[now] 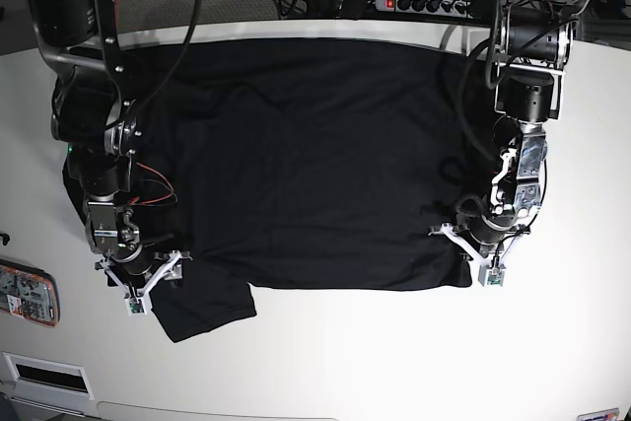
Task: Fold the T-shirt properly
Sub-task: 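Move the right gripper down the shirt side and grasp the hem corner, then lift both hem corners and fold them over toward the collar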
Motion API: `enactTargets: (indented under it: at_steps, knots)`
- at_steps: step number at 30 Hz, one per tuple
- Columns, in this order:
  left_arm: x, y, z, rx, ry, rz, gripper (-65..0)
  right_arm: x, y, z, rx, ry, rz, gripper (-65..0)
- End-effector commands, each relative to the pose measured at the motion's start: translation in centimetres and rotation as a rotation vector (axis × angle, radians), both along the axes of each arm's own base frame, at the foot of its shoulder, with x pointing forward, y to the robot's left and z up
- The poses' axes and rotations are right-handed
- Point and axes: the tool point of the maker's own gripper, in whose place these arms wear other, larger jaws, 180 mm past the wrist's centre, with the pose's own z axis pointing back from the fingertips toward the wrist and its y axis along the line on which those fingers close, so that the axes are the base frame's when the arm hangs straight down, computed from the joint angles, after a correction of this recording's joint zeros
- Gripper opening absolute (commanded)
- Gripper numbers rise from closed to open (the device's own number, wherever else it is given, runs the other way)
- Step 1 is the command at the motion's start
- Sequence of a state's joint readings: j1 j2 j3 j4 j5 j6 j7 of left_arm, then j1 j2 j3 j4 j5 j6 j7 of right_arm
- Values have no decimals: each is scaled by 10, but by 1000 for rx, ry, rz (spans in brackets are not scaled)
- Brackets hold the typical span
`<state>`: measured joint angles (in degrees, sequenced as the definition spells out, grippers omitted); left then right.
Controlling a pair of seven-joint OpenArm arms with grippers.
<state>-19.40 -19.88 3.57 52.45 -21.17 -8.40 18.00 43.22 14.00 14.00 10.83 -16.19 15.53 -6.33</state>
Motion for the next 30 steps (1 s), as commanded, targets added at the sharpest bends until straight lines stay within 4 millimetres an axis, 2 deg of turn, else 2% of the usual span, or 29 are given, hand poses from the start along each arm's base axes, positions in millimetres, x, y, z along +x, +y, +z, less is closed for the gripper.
enactTargets:
  at_steps: [1, 3, 5, 6, 8, 9, 12, 14, 18, 20, 22, 25, 27, 30]
  knots:
    - [15, 5, 20, 3, -56, 2, -650, 11, -5, 14, 6, -33, -12, -220]
    - [15, 5, 20, 3, -56, 2, -650, 3, -1, 3, 19, 0, -8, -228]
    - [15, 5, 20, 3, -56, 2, -650, 0, 3, -1, 29, 15, 2, -302]
    - [15, 5, 20, 3, -56, 2, -650, -1, 8, -1, 44, 18, 20, -379]
    - [15, 5, 20, 3, -58, 2, -650, -1, 23, -3, 71, 21, 51, -592]
    - [16, 4, 22, 4, -61, 0, -650, 0, 27, -4, 73, 21, 54, -650]
    - [12, -1, 25, 4, -74, -15, -650, -4, 29, -7, 70, 16, 57, -650]
    - [10, -8, 34, 3, -106, -34, -650, -5, 27, -6, 53, -4, 63, -650]
    - [4, -2, 48, 35, -145, -55, -650, -22, 21, -14, -7, 19, 81, -650]
    - [4, -3, 52, 36, -158, -60, -650, -12, 25, 3, -31, -28, 94, -650]
    - [3, 5, 55, 52, -163, -55, -650, -3, 24, 27, -64, -92, 102, -650]
    - [-3, 12, 52, 49, -157, -35, -650, -12, 23, 33, -100, -119, 112, -650]
    - [-2, 16, 61, 45, -184, -21, -650, -17, 22, 39, -121, -142, 118, -650]
    - [-8, 21, 68, 42, -208, -5, -650, -12, 22, 60, -149, -189, 123, -650]
